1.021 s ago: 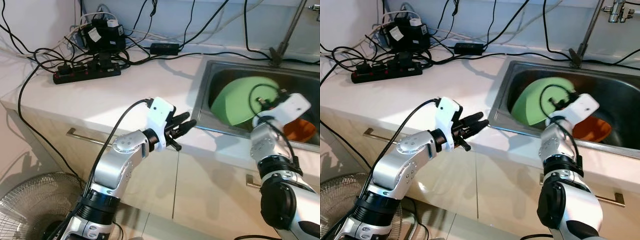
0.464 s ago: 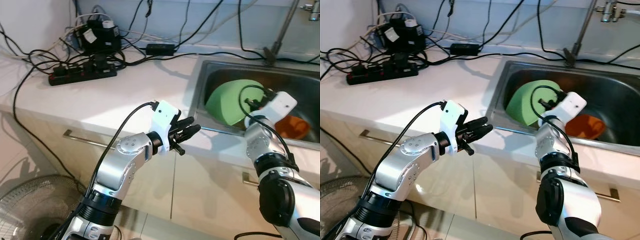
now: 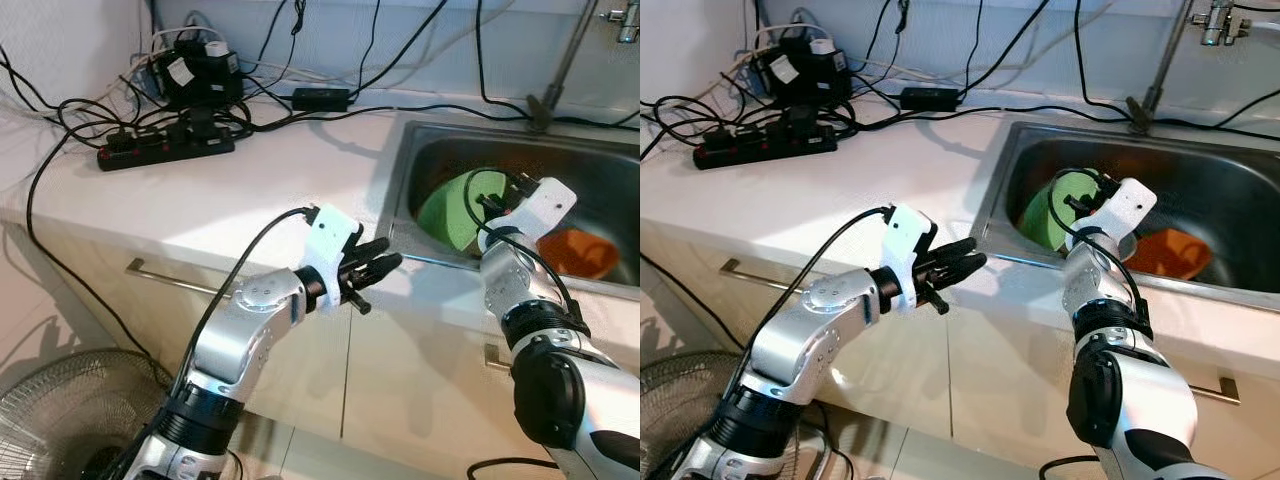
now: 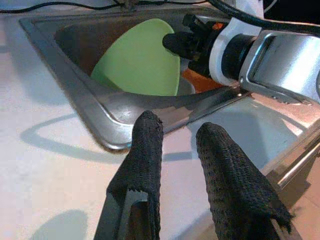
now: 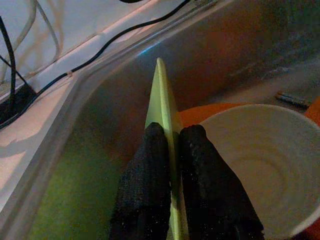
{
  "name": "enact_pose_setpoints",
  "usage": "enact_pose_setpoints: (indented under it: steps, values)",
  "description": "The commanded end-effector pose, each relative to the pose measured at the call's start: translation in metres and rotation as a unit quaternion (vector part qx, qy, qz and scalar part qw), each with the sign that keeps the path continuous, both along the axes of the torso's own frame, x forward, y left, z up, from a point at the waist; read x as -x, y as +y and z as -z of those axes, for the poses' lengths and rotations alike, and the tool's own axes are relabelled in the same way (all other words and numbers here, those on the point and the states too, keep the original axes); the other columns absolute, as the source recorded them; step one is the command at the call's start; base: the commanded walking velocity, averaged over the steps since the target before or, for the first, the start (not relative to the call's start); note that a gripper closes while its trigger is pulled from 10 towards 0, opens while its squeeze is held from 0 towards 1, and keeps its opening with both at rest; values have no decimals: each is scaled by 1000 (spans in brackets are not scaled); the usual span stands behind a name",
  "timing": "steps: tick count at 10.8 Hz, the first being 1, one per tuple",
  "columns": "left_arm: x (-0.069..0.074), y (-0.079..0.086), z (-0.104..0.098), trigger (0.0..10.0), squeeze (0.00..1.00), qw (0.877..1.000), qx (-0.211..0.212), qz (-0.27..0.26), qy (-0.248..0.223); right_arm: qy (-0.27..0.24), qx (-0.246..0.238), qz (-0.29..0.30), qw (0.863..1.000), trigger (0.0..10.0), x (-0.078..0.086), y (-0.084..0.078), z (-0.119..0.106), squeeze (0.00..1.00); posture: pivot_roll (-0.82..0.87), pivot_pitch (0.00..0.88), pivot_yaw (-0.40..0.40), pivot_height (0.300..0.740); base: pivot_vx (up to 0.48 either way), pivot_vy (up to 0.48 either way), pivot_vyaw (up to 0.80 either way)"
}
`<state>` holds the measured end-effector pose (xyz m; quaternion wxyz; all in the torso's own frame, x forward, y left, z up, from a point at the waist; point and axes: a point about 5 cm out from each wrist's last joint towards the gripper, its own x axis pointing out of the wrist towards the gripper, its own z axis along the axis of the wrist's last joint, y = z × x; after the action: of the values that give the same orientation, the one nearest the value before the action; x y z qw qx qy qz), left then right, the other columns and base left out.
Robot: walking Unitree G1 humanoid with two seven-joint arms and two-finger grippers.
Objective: Kitchen organization
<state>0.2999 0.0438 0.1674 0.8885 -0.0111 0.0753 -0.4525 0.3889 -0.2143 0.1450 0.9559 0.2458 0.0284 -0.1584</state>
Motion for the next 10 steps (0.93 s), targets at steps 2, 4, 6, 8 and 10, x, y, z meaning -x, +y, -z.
enact_pose_setpoints:
  steps: [2,4,6,8,10]
  values:
    - [2,0,-2,10000,0,1000,-1,1,-2,-6,6,-14,1000,10000,-5,6,-8,0,252,0,24,725,0,0,0]
    - [2,0,-2,10000,0,1000,-1,1,-3,-8,15,-10,1000,10000,-5,4,-9,1000,251,0,25,725,0,0,0]
    - [1,0,-1,10000,0,1000,-3,0,-3,-13,44,-15,999,10000,-5,6,-12,0,254,0,24,725,0,0,0]
    - [1,1,-1,10000,0,1000,-5,0,-4,-20,86,-8,996,10000,-5,3,-17,0,255,0,25,725,0,0,0]
    - [1,0,0,10000,0,1000,-9,2,-5,-32,206,18,978,10000,-4,-4,-30,0,250,0,27,725,0,0,0]
